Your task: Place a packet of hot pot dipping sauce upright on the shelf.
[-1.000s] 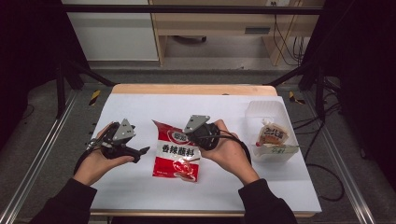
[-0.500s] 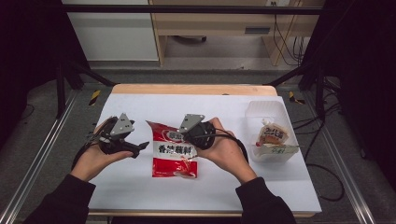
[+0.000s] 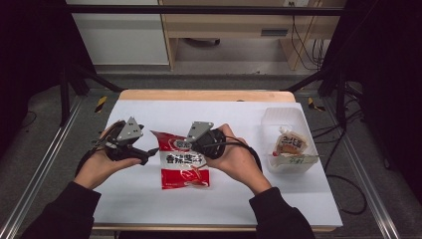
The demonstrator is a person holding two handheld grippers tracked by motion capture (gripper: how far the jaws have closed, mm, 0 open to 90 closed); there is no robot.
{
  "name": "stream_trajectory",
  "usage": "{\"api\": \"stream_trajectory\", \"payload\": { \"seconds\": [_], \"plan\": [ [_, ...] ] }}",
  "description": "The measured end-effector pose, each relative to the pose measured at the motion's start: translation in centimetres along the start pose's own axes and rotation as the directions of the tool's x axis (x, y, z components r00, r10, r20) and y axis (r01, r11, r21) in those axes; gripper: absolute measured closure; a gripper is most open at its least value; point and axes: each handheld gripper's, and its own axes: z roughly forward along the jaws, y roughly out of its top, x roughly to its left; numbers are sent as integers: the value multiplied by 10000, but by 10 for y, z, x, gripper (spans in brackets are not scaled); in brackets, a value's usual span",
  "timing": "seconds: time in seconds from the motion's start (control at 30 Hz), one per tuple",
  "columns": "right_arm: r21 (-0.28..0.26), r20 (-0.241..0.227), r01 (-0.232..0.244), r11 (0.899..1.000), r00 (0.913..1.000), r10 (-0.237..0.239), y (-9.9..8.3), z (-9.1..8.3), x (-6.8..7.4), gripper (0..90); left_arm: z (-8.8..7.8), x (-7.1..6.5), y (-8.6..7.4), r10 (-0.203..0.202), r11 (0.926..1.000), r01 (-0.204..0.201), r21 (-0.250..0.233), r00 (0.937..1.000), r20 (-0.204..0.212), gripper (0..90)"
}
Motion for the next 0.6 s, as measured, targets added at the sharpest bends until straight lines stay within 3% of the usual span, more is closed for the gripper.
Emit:
{"api": "stream_trajectory", "payload": {
  "seconds": [0.23,0.33,0.6],
  "plan": [
    [-29,-165,216,9998,9996,-217,5,1,2,900,9,4,5,130,9999,-130,-11,9997,218,170],
    [-3,-230,290,9996,9993,-290,5,2,2,900,14,6,6,13,9999,-6,-146,9989,466,243],
    [-89,-383,207,9997,9990,-211,2,-1,1,900,22,3,12,360,9989,-334,-317,9959,834,485]
  ]
}}
